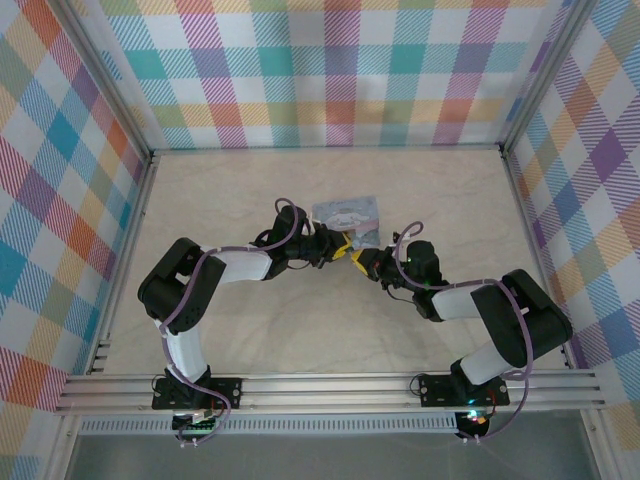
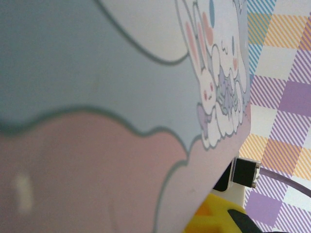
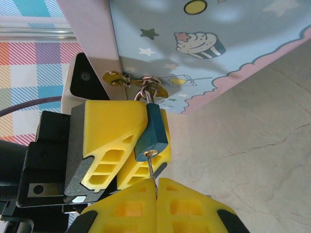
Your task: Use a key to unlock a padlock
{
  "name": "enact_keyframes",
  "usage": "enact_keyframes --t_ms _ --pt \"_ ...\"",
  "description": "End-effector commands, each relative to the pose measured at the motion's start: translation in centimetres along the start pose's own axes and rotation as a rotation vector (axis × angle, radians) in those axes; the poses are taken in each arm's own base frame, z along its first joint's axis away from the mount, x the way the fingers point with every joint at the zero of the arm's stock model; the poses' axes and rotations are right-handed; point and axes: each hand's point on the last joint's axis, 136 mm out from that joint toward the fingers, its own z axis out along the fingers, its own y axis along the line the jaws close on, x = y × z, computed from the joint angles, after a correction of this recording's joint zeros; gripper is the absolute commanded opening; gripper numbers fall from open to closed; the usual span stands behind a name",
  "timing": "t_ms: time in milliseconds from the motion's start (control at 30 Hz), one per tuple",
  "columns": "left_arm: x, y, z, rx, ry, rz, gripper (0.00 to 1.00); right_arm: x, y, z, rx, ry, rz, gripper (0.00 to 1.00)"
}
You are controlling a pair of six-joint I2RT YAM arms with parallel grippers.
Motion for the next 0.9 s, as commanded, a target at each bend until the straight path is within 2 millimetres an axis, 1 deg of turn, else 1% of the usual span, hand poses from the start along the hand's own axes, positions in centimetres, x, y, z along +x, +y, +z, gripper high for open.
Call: enact_keyframes --t_ms 0,433,667,867 --pt "0.6 -1.2 0.0 0.049 0.015 0.017 0.13 -0.5 1.9 0.3 -0.058 -0.019 -0.028 0.00" --pt "0.7 -1.3 -0.1 0.059 0.015 0.017 0.13 -1.5 2.4 0.2 -0.077 -0.074 -0.001 0.00" --pt "0.8 -1.4 -0.1 0.065 0.016 0.020 0.13 -2.0 2.2 0.0 -0.086 -0.126 0.063 0.00" --pt "0.8 -1.6 -0.1 0.073 0.013 0.026 0.13 -1.8 1.7 0.1 -0.091 -0.165 0.139 0.00"
